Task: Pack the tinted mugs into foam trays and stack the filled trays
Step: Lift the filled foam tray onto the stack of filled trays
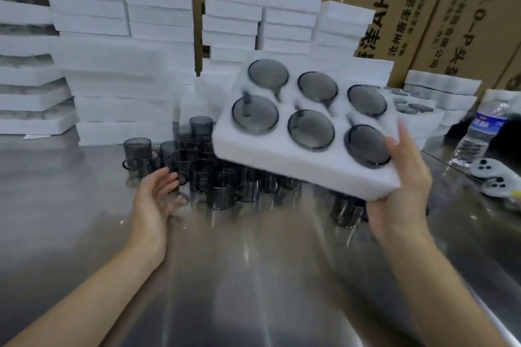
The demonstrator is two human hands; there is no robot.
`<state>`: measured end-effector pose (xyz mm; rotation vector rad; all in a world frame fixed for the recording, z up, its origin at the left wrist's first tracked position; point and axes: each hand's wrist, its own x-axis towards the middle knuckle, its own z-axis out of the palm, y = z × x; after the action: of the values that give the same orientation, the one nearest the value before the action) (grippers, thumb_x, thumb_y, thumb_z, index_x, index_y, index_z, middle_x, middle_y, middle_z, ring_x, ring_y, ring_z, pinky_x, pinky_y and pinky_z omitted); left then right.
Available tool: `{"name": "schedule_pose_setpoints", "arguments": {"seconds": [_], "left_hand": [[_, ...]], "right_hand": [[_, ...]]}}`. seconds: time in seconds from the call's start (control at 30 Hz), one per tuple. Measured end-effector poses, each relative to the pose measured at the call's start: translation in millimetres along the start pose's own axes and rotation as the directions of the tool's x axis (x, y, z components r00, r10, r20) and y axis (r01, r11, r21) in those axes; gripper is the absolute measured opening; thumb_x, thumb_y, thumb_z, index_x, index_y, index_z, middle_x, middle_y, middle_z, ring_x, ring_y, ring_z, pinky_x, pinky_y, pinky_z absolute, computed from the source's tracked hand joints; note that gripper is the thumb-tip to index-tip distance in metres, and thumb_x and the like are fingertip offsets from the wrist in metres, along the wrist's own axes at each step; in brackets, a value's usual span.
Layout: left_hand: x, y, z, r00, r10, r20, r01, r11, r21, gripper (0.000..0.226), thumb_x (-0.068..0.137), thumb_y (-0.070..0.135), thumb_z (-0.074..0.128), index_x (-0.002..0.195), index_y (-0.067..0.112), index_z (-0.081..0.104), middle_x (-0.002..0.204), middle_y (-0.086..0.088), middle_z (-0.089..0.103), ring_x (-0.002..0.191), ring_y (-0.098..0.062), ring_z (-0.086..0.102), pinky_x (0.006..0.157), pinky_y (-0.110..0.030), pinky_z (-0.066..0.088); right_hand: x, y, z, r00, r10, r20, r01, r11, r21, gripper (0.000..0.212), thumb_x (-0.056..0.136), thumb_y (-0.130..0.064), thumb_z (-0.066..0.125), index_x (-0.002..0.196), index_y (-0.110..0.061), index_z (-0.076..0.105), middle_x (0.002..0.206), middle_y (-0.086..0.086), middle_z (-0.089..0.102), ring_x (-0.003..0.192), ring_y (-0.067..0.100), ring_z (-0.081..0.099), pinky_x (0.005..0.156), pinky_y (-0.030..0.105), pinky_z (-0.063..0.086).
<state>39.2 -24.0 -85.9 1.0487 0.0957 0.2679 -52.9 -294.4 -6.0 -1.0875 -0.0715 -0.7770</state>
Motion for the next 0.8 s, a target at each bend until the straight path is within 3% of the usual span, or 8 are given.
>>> {"name": "schedule_pose_setpoints", "arguments": {"seconds": [0.1,0.23,0.33,0.47,0.57,0.63,0.7,0.8], "left_hand": [[5.8,-5.7,4.8,0.999,0.039,0.027,-0.042,0.992,0.121,0.024,0.102,0.02,0.038,0.112,0.01,0.057,0.106,-0.005,0.062,0.103,-0.016,0.055,0.07,-0.021,0.049],[8.7,-11.0,5.1,0.996,0.057,0.066,-0.067,0.985,0.158,0.027,0.103,0.018,0.036,0.112,0.006,0.059,0.108,-0.01,0.061,0.093,-0.014,0.056,0.074,-0.028,0.044],[9.9,-13.3,5.0,0.992,0.087,0.088,-0.102,0.979,0.176,0.028,0.104,0.016,0.033,0.099,0.013,0.061,0.1,-0.005,0.062,0.09,-0.011,0.057,0.077,-0.029,0.044],[12.7,-17.2,3.1,0.989,0.107,0.098,-0.123,0.978,0.17,0.029,0.104,0.014,0.033,0.096,0.014,0.061,0.098,-0.004,0.062,0.089,-0.011,0.058,0.079,-0.03,0.045],[13.0,-18.0,2.2,0.986,0.114,0.119,-0.135,0.973,0.187,0.031,0.103,0.013,0.032,0.097,0.014,0.062,0.098,-0.004,0.063,0.091,-0.013,0.058,0.08,-0.032,0.044],[11.9,-18.3,2.0,0.984,0.119,0.132,-0.144,0.97,0.195,0.031,0.103,0.012,0.031,0.096,0.013,0.062,0.098,-0.004,0.063,0.09,-0.013,0.058,0.08,-0.031,0.044],[11.2,-18.3,1.6,0.981,0.126,0.146,-0.155,0.966,0.207,0.032,0.103,0.012,0.031,0.096,0.013,0.062,0.098,-0.004,0.063,0.089,-0.011,0.059,0.077,-0.026,0.047],[9.5,-19.1,2.9,0.977,0.142,0.158,-0.175,0.961,0.214,0.032,0.102,0.011,0.031,0.096,0.012,0.062,0.098,-0.004,0.064,0.088,-0.01,0.059,0.068,-0.016,0.048]], "right_hand": [[61.6,-23.9,-7.7,0.966,-0.12,-0.228,0.12,0.993,-0.011,0.045,0.085,-0.022,0.061,0.129,-0.009,0.055,0.123,0.008,0.065,0.107,0.023,0.066,0.091,0.041,0.054],[167.8,-43.4,-20.8,0.871,-0.25,-0.423,0.165,0.96,-0.227,0.032,0.084,-0.024,0.057,0.116,-0.026,0.051,0.13,-0.001,0.048,0.119,0.017,0.052,0.105,0.032,0.039],[225.4,-41.4,-32.9,0.837,-0.209,-0.506,-0.022,0.91,-0.413,0.062,0.091,-0.034,0.051,0.148,-0.022,0.031,0.15,-0.005,0.037,0.128,0.015,0.045,0.107,0.035,0.04],[252.3,-19.6,-61.8,0.898,-0.154,-0.412,-0.211,0.672,-0.71,0.055,0.095,-0.036,0.038,0.142,-0.009,0.038,0.143,0.015,0.044,0.124,0.033,0.046,0.095,0.039,0.043],[258.6,-14.2,-73.2,0.889,-0.123,-0.441,-0.272,0.633,-0.725,0.058,0.094,-0.041,0.038,0.142,-0.008,0.039,0.142,0.016,0.045,0.126,0.036,0.046,0.084,0.035,0.039],[255.0,-14.9,-67.5,0.856,-0.018,-0.517,-0.384,0.647,-0.659,0.07,0.088,-0.052,0.037,0.149,-0.019,0.027,0.149,0.01,0.033,0.131,0.037,0.036,0.09,0.045,0.036],[249.9,-9.4,-64.9,0.793,0.168,-0.585,-0.507,0.715,-0.482,0.087,0.077,-0.066,0.043,0.152,-0.031,0.015,0.156,0.005,0.019,0.136,0.043,0.023,0.098,0.07,0.024],[244.8,-2.4,-64.5,0.779,0.277,-0.563,-0.538,0.756,-0.373,0.104,0.066,-0.075,0.054,0.151,-0.039,0.007,0.158,0.004,0.008,0.138,0.05,0.013,0.082,0.089,0.006]]}}
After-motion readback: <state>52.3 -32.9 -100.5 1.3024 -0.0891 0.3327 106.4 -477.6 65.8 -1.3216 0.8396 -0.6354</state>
